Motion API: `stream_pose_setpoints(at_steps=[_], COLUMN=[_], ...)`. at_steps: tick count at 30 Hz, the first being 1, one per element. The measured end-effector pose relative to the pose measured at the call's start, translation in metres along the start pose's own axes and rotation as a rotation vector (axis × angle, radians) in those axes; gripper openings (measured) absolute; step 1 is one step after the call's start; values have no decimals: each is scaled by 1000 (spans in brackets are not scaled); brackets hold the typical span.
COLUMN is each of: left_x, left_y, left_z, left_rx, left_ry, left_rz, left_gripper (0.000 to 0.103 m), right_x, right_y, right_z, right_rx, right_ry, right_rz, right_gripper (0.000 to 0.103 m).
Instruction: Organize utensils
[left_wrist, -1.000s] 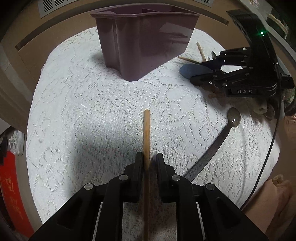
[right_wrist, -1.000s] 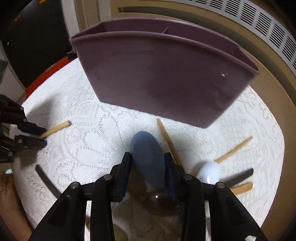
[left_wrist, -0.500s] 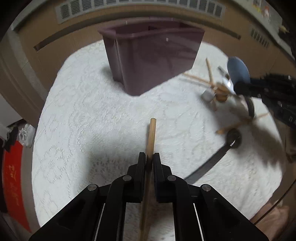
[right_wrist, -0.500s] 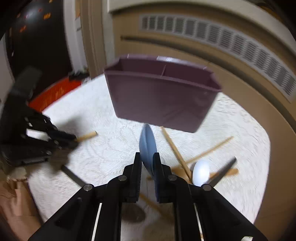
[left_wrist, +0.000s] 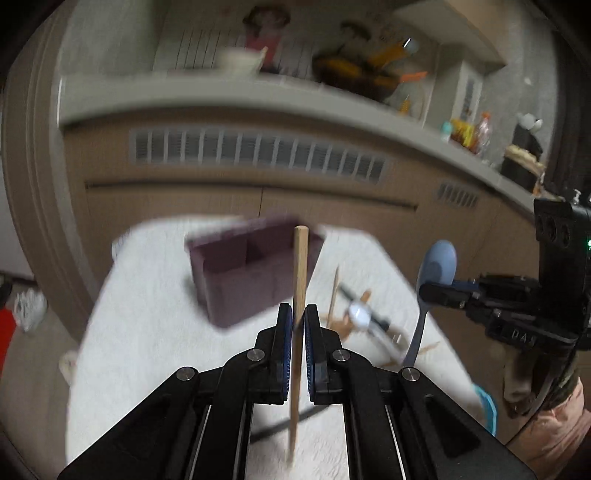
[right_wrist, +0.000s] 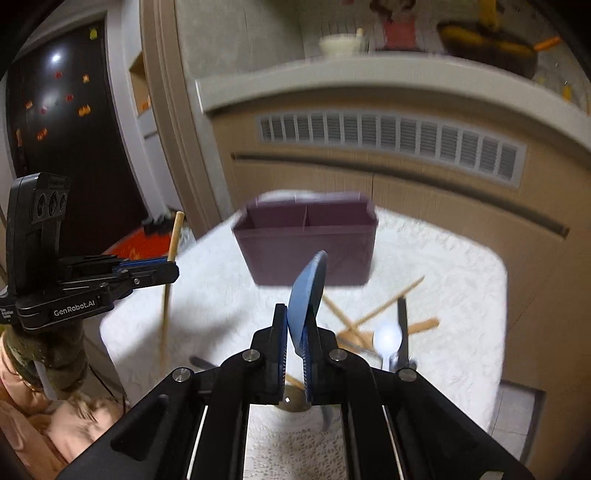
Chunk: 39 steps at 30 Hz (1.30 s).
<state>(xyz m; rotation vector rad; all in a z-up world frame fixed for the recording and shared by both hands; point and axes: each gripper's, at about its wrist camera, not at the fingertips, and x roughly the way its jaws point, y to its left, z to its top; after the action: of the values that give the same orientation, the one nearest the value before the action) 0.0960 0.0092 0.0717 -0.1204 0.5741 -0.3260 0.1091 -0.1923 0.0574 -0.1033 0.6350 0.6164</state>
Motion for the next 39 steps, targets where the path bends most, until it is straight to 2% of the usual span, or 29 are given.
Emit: stream_pose_setpoints(at_steps=[4,9,12,14,16,19,23,25,28,32,39], left_x=[-32,-62,-69,-66,-57,-26,26,50,84,110,132], left_y=[-15,-26,-25,-20,-12,0,11,13,19,26,27], left_z=[41,105,138,149,146,115,37,-3,-50,-68,-78], left_rx=[57,96,110,118,129,213,315,373,449,448,472], left_ry=[-147,-323,-387,-382,-332,-154,164,292,453,551,655], left_rz=[10,35,60,65,67,28,-69,-75,-41,-62,-103], left_gripper=[7,7,7,7,7,9,11,12,12,12,16], right_x=[-32,-61,-68,-66,-62,-46,-11,3,20,31,44], right_y=[10,13,19,19,16,8,-3,-6,-9,-10,-6], right_z=[27,85,123,140,143,131,97,80,55,32,13], right_rx=[-22,-31,-55,-53,-39,-19,21,43,80,105,66], right_ry=[-113,-243,-301,-321,-317,-268,-135,-80,-12,34,97], right_rz=[-11,-3,-24,-27,-11,-2,5,19,43,57,48], right_gripper=[7,7,7,7,7,7,7,7,7,7,7])
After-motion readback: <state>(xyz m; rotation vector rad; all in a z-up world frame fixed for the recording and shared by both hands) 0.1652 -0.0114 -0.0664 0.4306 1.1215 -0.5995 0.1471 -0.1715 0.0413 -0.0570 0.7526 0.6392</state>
